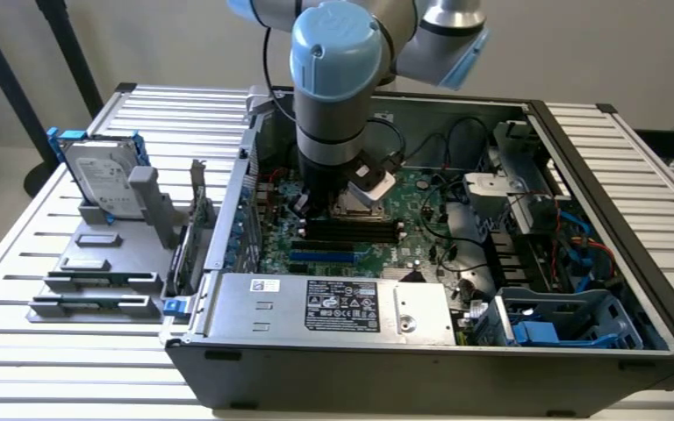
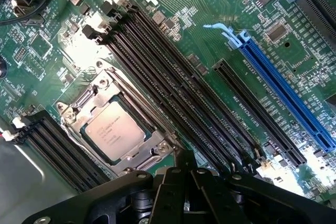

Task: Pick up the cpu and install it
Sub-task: 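Install the first cpu locking lever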

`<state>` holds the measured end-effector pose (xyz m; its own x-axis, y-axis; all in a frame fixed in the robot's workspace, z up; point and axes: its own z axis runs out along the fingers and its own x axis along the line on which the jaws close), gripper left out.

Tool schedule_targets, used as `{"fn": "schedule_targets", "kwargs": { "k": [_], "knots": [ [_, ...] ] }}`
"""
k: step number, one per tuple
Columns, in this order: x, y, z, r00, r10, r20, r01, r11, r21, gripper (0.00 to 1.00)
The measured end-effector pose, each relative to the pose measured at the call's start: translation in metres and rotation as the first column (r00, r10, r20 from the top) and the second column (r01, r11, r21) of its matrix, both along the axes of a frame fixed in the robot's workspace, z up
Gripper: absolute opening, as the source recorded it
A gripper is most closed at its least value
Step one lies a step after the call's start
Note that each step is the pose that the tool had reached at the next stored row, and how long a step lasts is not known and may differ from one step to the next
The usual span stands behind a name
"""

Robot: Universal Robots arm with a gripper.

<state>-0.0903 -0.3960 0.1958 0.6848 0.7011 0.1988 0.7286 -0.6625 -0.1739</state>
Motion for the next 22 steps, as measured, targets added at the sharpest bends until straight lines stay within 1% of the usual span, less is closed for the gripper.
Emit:
{"fn": "schedule_targets", "kwargs": {
  "k": [2, 3, 4, 8, 9, 10, 13, 17, 22],
  "knots": [
    [0.000, 0.0001, 0.0003, 1.0000, 0.001, 0.0000, -0.001, 1.0000, -0.0062, 0.11],
    [0.000, 0.0001, 0.0014, 1.0000, 0.001, -0.0001, -0.001, 1.0000, -0.0081, 0.11],
    [0.000, 0.0002, 0.0036, 1.0000, 0.002, 0.0000, -0.002, 1.0000, -0.0084, 0.11],
    [0.000, 0.0004, 0.0208, 1.0000, 0.003, -0.0005, -0.003, 0.9999, -0.0106, 0.11],
    [0.000, 0.0013, 0.0252, 1.0000, 0.004, -0.0005, -0.004, 0.9999, -0.0116, 0.11],
    [0.000, 0.0031, 0.0287, 1.0000, 0.005, -0.0003, -0.005, 0.9999, -0.0126, 0.11],
    [0.000, 0.0104, 0.0354, 0.9999, 0.010, -0.0005, -0.010, 0.9997, -0.0200, 0.11],
    [-0.001, 0.0183, 0.0407, 0.9996, 0.027, -0.0008, -0.027, 0.9991, -0.0315, 0.11],
    [-0.001, 0.0265, 0.0464, 0.9986, 0.053, -0.0013, -0.053, 0.9975, -0.0459, 0.11]
  ]
}}
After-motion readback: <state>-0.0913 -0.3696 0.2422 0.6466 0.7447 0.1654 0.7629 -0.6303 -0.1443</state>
